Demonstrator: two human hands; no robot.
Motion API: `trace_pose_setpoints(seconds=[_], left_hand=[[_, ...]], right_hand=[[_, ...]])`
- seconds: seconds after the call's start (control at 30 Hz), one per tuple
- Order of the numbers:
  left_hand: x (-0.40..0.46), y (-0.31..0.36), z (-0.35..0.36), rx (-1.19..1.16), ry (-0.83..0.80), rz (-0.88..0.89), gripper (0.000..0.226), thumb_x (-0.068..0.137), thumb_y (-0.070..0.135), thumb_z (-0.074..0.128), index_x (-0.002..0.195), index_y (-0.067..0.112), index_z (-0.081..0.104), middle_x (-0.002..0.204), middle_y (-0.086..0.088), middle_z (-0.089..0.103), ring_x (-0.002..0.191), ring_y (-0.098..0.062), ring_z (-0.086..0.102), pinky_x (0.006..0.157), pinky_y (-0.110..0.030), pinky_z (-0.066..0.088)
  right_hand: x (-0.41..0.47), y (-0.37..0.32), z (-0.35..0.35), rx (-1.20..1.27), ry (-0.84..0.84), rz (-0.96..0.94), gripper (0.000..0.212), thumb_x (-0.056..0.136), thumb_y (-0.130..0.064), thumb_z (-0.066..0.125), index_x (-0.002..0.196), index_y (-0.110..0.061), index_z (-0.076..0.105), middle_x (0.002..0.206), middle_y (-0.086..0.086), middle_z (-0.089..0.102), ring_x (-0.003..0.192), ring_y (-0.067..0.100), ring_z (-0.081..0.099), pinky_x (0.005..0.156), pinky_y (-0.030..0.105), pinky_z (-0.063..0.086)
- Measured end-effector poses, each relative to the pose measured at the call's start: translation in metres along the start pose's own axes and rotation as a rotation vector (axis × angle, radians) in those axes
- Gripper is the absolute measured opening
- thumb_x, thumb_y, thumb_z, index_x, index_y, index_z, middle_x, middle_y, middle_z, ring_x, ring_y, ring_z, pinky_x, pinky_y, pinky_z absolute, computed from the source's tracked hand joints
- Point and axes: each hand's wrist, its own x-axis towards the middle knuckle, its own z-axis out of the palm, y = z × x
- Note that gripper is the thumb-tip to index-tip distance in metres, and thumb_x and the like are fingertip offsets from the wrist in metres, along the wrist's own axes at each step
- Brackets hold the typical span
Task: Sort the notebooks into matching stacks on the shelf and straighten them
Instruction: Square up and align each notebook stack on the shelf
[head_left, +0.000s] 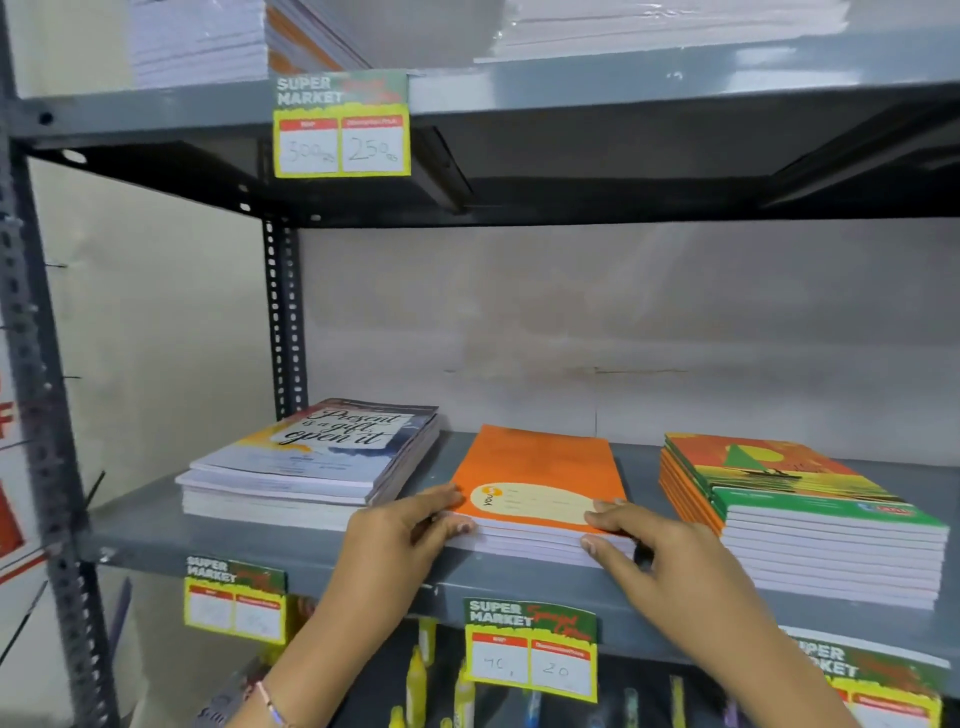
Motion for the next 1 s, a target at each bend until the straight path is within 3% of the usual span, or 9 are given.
trace_pose_setpoints(seconds=[0.17,0.27,0.33,0.4,0.47,0.53,0.63,0.8,1.0], left_hand=[[0.004,-0.017,-0.067,-0.121,0.17,-0.068,0.033,0.074,0.042,0.074,0.099,0.06,0.062,0.102,0.031,0.071,0.093,0.012,0.065,0.088,-0.019,0.05],[0.022,-0.046,-0.12,0.078,0.242,-0.05,0.034,0.078,0.035,0.073,0.101,0.058,0.06,0.108,0.039,0.061,0.097,0.013,0.06,0.086,-0.005,0.041],[0.034,-0.076,-0.15,0.102,0.183,-0.146,0.04,0.079,0.032,0.073,0.116,0.044,0.062,0.123,0.029,0.053,0.111,0.002,0.054,0.092,-0.01,0.037],[0.043,-0.107,-0.173,0.084,0.065,-0.219,0.05,0.076,0.034,0.075,0.123,0.037,0.058,0.136,0.022,0.041,0.129,-0.001,0.037,0.105,-0.021,0.029],[0.045,-0.133,-0.184,0.02,-0.046,-0.242,0.049,0.068,0.046,0.075,0.113,0.047,0.057,0.139,0.023,0.04,0.13,0.003,0.036,0.106,-0.019,0.029],[0.044,-0.151,-0.189,0.007,-0.099,-0.256,0.038,0.064,0.054,0.074,0.1,0.05,0.063,0.118,0.034,0.058,0.113,0.012,0.05,0.091,-0.002,0.038],[0.041,-0.165,-0.189,-0.007,-0.064,-0.238,0.031,0.077,0.029,0.075,0.103,0.044,0.066,0.082,0.044,0.064,0.091,0.021,0.055,0.072,0.005,0.042],[0.043,-0.172,-0.189,-0.052,-0.053,-0.252,0.029,0.079,0.024,0.074,0.105,0.035,0.071,0.084,0.037,0.068,0.082,0.027,0.056,0.069,0.004,0.042],[0.042,-0.178,-0.188,-0.249,0.054,-0.304,0.027,0.069,0.016,0.081,0.095,0.023,0.078,0.093,0.016,0.076,0.09,0.009,0.067,0.071,-0.001,0.048]], right_hand=[[0.013,-0.057,-0.012,0.113,-0.017,-0.09,0.041,0.081,-0.059,0.053,0.114,-0.038,0.064,0.129,-0.019,0.057,0.126,0.0,0.045,0.104,0.027,0.04],[0.022,-0.106,0.01,0.375,0.032,-0.141,0.028,0.081,-0.046,0.064,0.106,-0.036,0.069,0.107,-0.031,0.065,0.106,-0.013,0.054,0.09,0.006,0.04],[0.03,-0.134,0.04,0.421,0.008,-0.178,0.027,0.081,-0.04,0.067,0.106,-0.033,0.069,0.088,-0.041,0.064,0.082,-0.018,0.056,0.075,0.001,0.04],[0.042,-0.156,0.072,0.411,-0.043,-0.202,0.036,0.082,-0.042,0.065,0.117,-0.032,0.063,0.104,-0.033,0.065,0.069,-0.018,0.05,0.072,0.003,0.037],[0.056,-0.166,0.1,0.379,-0.091,-0.187,0.049,0.085,-0.046,0.059,0.131,-0.032,0.051,0.138,-0.015,0.051,0.107,-0.01,0.051,0.096,0.015,0.037],[0.07,-0.171,0.12,0.33,-0.122,-0.153,0.053,0.088,-0.047,0.054,0.137,-0.031,0.043,0.151,-0.006,0.036,0.139,0.007,0.028,0.113,0.027,0.024],[0.075,-0.17,0.134,0.284,-0.128,-0.131,0.046,0.091,-0.043,0.052,0.134,-0.027,0.049,0.149,-0.002,0.039,0.14,0.009,0.027,0.112,0.025,0.022],[0.075,-0.167,0.141,0.276,-0.047,-0.146,0.038,0.088,-0.035,0.06,0.124,-0.025,0.059,0.139,-0.002,0.051,0.133,0.006,0.039,0.108,0.02,0.028],[0.069,-0.171,0.138,0.233,0.03,-0.161,0.03,0.085,-0.029,0.065,0.114,-0.023,0.067,0.123,-0.005,0.064,0.117,0.007,0.057,0.098,0.008,0.028]])
